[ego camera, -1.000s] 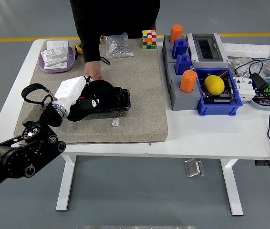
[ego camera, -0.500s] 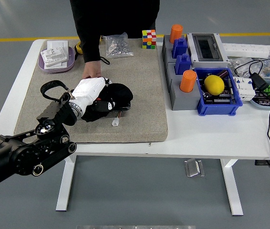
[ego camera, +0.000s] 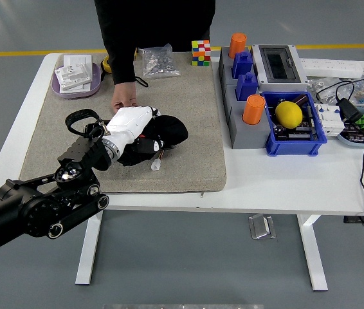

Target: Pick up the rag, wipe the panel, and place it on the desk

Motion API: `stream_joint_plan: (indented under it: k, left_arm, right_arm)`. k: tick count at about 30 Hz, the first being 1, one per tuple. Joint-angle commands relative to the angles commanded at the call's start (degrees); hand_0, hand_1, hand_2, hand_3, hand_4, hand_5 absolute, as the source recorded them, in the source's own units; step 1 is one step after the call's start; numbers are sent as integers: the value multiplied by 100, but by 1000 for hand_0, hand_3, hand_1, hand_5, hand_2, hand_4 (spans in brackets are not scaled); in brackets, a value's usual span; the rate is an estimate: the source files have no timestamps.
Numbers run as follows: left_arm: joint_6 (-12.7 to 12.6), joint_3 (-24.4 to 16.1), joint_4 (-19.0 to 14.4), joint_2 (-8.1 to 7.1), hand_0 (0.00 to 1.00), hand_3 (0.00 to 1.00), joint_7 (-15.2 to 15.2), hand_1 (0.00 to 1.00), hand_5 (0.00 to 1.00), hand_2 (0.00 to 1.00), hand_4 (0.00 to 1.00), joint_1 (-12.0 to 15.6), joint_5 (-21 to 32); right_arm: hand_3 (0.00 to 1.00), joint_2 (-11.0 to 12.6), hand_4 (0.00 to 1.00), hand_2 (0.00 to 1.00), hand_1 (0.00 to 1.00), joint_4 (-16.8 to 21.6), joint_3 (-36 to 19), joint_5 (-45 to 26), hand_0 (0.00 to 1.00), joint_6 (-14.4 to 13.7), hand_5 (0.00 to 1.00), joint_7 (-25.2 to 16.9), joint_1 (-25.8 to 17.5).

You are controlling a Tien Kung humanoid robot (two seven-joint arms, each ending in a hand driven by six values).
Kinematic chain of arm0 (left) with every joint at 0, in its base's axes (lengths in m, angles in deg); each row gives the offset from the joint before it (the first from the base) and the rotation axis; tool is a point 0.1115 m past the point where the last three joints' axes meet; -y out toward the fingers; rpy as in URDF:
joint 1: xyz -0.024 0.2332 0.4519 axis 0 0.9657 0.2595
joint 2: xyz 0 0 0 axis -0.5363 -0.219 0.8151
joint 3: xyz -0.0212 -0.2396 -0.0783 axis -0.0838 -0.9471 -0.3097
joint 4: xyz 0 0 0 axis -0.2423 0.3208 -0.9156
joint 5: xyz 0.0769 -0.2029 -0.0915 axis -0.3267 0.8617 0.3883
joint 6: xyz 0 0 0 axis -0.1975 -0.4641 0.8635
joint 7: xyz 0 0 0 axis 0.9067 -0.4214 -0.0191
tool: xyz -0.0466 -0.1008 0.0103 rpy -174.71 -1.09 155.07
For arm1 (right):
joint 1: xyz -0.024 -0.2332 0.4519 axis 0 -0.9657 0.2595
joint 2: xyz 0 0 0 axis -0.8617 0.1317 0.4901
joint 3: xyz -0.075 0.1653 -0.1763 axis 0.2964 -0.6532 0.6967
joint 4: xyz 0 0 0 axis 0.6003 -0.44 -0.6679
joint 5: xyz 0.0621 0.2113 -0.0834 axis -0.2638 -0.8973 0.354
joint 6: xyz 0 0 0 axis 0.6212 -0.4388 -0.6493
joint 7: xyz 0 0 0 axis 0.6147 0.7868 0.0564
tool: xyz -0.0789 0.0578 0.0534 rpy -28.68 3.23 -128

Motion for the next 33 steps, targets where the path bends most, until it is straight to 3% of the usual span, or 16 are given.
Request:
stream_joint_plan:
  k: [10,23,33]
  left_arm:
    - [-22,10,95,-19,240,382,-22,181,2,500,297,36,-36]
    - [-143,-402,227,-308,236,384,-22,181,2,499,301,216,-362]
    - [-281,-368,237,-469,233,381,-32,179,2,494,309,270,-387]
  right_arm:
    - [576,-28,998,666,575,0,-13,-16,723,-8,415,-7,-36]
    - [575,-52,998,666,575,0,-86,5,723,-13,414,-1,-48]
    - [574,-66,998,666,575,0,-318,219,723,1,413,61,-55]
